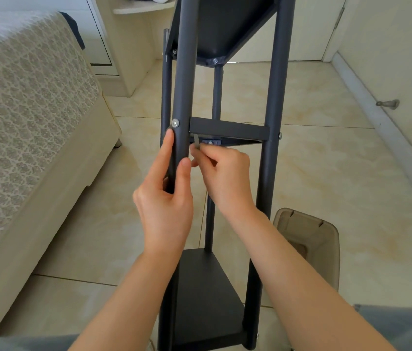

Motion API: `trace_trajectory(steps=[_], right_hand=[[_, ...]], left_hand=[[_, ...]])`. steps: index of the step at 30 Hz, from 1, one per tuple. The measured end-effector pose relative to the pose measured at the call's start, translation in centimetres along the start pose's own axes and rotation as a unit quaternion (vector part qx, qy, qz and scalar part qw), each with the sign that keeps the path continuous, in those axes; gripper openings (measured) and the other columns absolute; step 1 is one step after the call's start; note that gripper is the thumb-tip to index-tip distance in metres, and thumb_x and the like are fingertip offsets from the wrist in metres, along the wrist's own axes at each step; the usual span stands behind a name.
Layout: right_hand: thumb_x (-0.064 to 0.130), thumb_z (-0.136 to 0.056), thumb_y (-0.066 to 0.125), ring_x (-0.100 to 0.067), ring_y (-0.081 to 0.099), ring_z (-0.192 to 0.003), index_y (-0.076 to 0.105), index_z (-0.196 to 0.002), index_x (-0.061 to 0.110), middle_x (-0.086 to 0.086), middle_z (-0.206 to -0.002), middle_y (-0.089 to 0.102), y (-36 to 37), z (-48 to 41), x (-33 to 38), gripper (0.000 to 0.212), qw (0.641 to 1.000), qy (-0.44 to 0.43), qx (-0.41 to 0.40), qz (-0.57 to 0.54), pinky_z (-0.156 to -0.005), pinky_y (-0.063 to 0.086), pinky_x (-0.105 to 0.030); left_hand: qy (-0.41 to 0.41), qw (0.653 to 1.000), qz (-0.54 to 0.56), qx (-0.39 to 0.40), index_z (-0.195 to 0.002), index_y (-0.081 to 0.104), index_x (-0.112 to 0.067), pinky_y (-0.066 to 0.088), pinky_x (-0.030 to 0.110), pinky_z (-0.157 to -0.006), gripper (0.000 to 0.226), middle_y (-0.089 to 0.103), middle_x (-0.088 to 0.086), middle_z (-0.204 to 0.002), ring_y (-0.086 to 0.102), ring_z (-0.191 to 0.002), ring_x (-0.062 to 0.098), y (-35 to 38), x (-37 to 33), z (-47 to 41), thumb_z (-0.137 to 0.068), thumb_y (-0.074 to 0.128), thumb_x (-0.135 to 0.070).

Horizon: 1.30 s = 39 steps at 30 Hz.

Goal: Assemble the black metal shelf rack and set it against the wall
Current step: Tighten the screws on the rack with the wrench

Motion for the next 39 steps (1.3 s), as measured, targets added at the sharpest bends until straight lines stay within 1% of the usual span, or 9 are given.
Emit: trace_trajectory(steps=[5, 9, 12, 14, 19, 23, 28, 33, 39], right_hand=[[0.015, -0.095, 0.064, -0.006, 0.056, -0.061, 0.072, -0.076, 0.005, 0.001, -0.066, 0.067, 0.9, -0.2, -0.7, 0.023, 0.997, -0.03, -0.063, -0.023, -0.06, 0.047, -0.025], [0.016, -0.096, 0.062, 0.0, 0.056, -0.064, 0.071, -0.079, 0.008, 0.009, -0.069, 0.066, 1.8, -0.5, -1.2, 0.021, 0.995, -0.03, -0.081, -0.053, -0.063, 0.044, -0.017], [0.019, -0.096, 0.058, 0.006, 0.051, -0.061, 0.068, -0.075, 0.01, 0.026, -0.066, 0.049, 1.7, -0.6, -1.3, 0.024, 0.993, -0.023, -0.102, -0.061, -0.065, 0.036, -0.009], [0.017, -0.095, 0.058, 0.004, 0.051, -0.061, 0.067, -0.075, 0.01, 0.024, -0.066, 0.05, 1.7, -0.7, -1.5, 0.024, 0.992, -0.016, -0.105, -0.067, -0.066, 0.037, -0.011], [0.012, -0.096, 0.06, -0.005, 0.054, -0.062, 0.07, -0.079, 0.007, 0.006, -0.067, 0.063, 1.8, -0.3, -2.1, 0.021, 0.994, 0.037, -0.066, -0.083, -0.064, 0.046, -0.023], [0.014, -0.098, 0.056, -0.003, 0.05, -0.055, 0.063, -0.072, 0.013, 0.013, -0.057, 0.052, 1.4, 0.4, -2.2, 0.027, 0.997, 0.082, -0.004, -0.012, -0.057, 0.035, -0.01], [0.012, -0.1, 0.052, 0.001, 0.045, -0.058, 0.072, -0.093, 0.008, 0.018, -0.063, 0.045, -0.3, 1.1, -1.8, 0.022, 0.991, 0.13, 0.032, 0.031, -0.055, 0.031, -0.006], [0.012, -0.099, 0.05, -0.005, 0.047, -0.057, 0.072, -0.09, 0.009, 0.006, -0.064, 0.053, -1.3, 1.1, 0.0, 0.024, 0.989, 0.127, 0.062, 0.047, -0.054, 0.031, -0.013], [0.012, -0.096, 0.056, -0.008, 0.041, -0.046, 0.052, -0.057, 0.017, 0.005, -0.049, 0.043, -2.0, 0.4, 0.7, 0.04, 0.99, 0.121, 0.049, 0.061, -0.047, 0.033, -0.013]], left_hand=[[0.012, 1.0, -0.019, 0.012, -0.134, 0.044, -0.055, 0.05, 0.05, -0.055, 0.049, 0.048, 0.009, -0.063, 0.046, -0.059, 0.046, 0.0, 0.3, -0.1, -0.101, 0.058, -0.021], [0.009, 1.0, -0.018, 0.007, -0.134, 0.045, -0.056, 0.05, 0.049, -0.055, 0.048, 0.046, 0.01, -0.062, 0.046, -0.059, 0.046, -0.1, 0.4, -0.1, -0.1, 0.058, -0.024], [0.001, 1.0, -0.011, 0.003, -0.135, 0.046, -0.056, 0.05, 0.049, -0.056, 0.047, 0.045, 0.016, -0.064, 0.045, -0.06, 0.047, 0.1, 0.5, -0.2, -0.097, 0.057, -0.029], [-0.003, 1.0, -0.008, 0.002, -0.135, 0.046, -0.057, 0.049, 0.049, -0.055, 0.047, 0.049, 0.021, -0.07, 0.045, -0.061, 0.047, 0.2, 0.5, -0.4, -0.096, 0.056, -0.031], [0.001, 1.0, -0.01, 0.004, -0.135, 0.046, -0.057, 0.05, 0.049, -0.054, 0.047, 0.053, 0.014, -0.071, 0.046, -0.06, 0.045, 0.4, 0.5, -0.5, -0.097, 0.057, -0.031], [-0.006, 1.0, -0.012, 0.009, -0.133, 0.045, -0.06, 0.05, 0.048, -0.055, 0.048, 0.042, 0.005, -0.062, 0.045, -0.06, 0.045, 0.6, 0.6, -0.3, -0.097, 0.057, -0.03], [0.008, 0.999, -0.026, 0.016, -0.137, 0.045, -0.054, 0.047, 0.048, -0.051, 0.047, 0.04, -0.013, -0.057, 0.044, -0.057, 0.043, 0.9, 0.5, 0.0, -0.098, 0.057, -0.03], [0.013, 0.999, -0.028, 0.011, -0.142, 0.047, -0.045, 0.048, 0.047, -0.05, 0.048, 0.038, 0.002, -0.058, 0.043, -0.057, 0.043, 1.0, 0.4, 0.2, -0.098, 0.057, -0.03], [0.009, 1.0, -0.016, 0.018, -0.144, 0.049, -0.041, 0.048, 0.049, -0.05, 0.048, 0.044, 0.01, -0.062, 0.045, -0.057, 0.044, 1.3, 0.4, 0.3, -0.097, 0.057, -0.03]])
Point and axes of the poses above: each hand's wrist, its own z-axis away from the middle knuckle, its own y-axis out of the palm, x = y × z, the point moved 9 cm from there along -z, towards the middle knuckle
